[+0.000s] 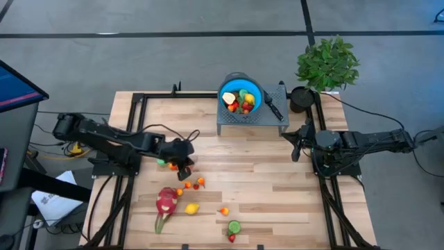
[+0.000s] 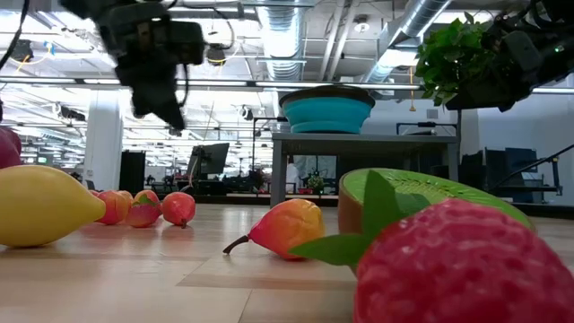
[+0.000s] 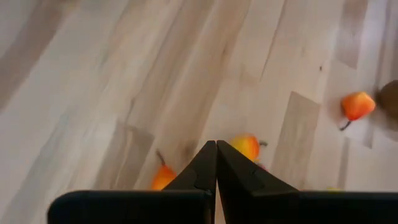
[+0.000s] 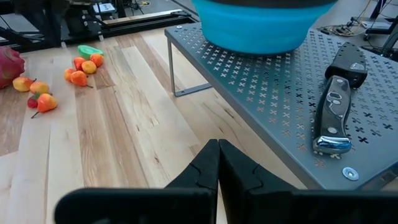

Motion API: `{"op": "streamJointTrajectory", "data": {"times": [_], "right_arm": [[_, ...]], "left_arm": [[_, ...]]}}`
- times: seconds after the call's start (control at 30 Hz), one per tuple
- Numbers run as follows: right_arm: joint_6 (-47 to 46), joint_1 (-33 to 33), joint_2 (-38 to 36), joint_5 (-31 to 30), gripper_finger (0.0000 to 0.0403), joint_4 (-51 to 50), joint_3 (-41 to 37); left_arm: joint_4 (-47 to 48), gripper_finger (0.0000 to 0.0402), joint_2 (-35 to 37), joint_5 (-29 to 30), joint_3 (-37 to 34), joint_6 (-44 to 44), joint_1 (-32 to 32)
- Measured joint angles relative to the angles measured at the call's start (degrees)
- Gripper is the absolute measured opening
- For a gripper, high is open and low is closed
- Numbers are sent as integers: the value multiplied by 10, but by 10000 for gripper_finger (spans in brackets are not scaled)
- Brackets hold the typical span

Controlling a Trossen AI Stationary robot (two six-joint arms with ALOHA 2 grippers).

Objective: Pick & Place Fruit
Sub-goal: Put the yellow pear into the strainer bowl

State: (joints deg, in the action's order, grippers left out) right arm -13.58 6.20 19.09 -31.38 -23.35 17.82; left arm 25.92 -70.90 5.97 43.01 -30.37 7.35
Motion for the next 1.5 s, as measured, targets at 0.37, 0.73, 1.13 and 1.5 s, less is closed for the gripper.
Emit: {"op": "streamJointTrajectory", "data": {"times": [0.37, 0.73, 1.13, 1.5], "right_arm": [[0, 0, 0, -1, 0, -4, 0], [0, 0, 0, -2, 0, -4, 0], [0, 0, 0, -2, 0, -4, 0], [0, 0, 0, -2, 0, -9, 0]], "left_arm": [[-12, 12, 86, 1, -102, -104, 0], [-19, 153, 86, 0, -111, -63, 0], [-30, 271, 85, 23, -111, 63, 0], [-55, 259, 21, 35, -111, 66, 0]]}}
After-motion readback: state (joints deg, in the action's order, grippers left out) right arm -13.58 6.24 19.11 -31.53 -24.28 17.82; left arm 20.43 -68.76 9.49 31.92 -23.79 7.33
